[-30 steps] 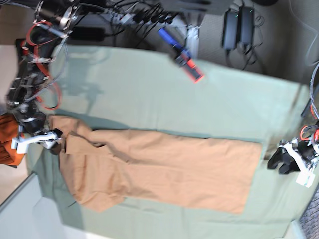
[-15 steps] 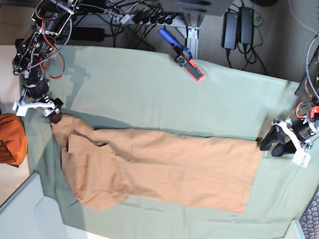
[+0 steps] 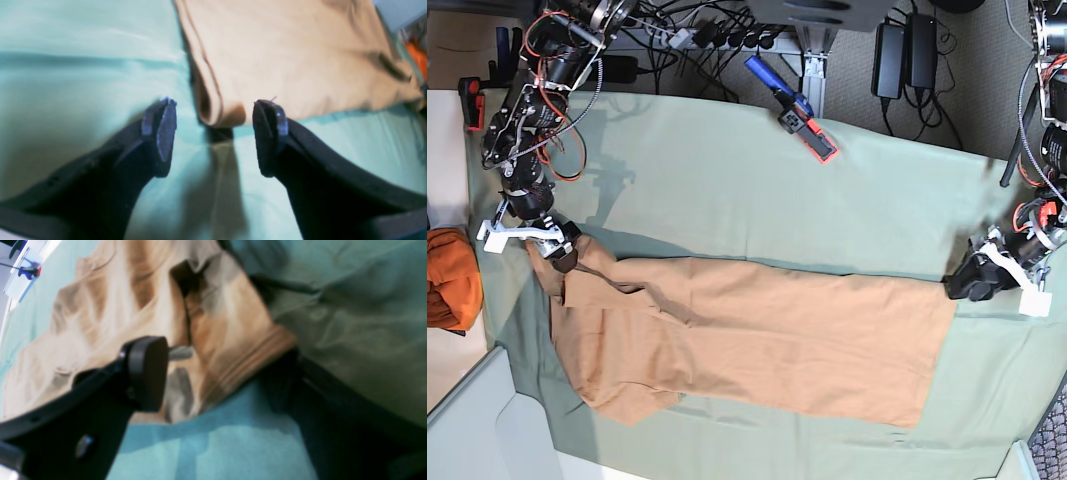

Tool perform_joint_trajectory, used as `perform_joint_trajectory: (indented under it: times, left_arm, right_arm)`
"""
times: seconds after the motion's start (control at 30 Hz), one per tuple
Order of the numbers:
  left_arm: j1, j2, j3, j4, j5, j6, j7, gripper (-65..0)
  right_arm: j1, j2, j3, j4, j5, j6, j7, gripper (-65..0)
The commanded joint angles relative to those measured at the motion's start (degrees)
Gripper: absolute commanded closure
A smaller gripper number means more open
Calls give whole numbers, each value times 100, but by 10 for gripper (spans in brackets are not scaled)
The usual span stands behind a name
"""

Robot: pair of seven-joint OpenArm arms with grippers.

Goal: Fold the T-shirt properly
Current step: 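Regrasp the shirt's folded edge with both grippers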

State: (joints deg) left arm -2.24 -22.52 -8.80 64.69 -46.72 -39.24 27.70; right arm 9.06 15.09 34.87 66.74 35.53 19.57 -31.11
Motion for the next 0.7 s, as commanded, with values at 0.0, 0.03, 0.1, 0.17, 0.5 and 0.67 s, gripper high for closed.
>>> perform_joint_trajectory:
  times: [0.0,0.03,0.1,0.17,0.5,0.67]
  left_arm:
    - [-98,-37,-28,57,-129,-39,-83,-393]
    - [-96,-11,-28,39,-160,-39,-83,-393]
    - [-105,85,-26,-28,-221,-39,-81,-393]
    - [-146,210,-26,-181,-232,-39,-68,-393]
    - [-413,472,52,-380,-208,-39,4,-393]
    - [-413,474,378,-378,-149,-39,15,-378]
  right_arm:
    - [92,96,20,74,35,564,131,-445]
    - [90,94,20,74,22,564,129,-445]
    - [90,94,20,74,24,566,129,-445]
    - [90,94,20,74,24,568,129,-445]
    - [90,94,20,74,81,573,107,-444]
    - [92,94,20,74,203,577,109,-443]
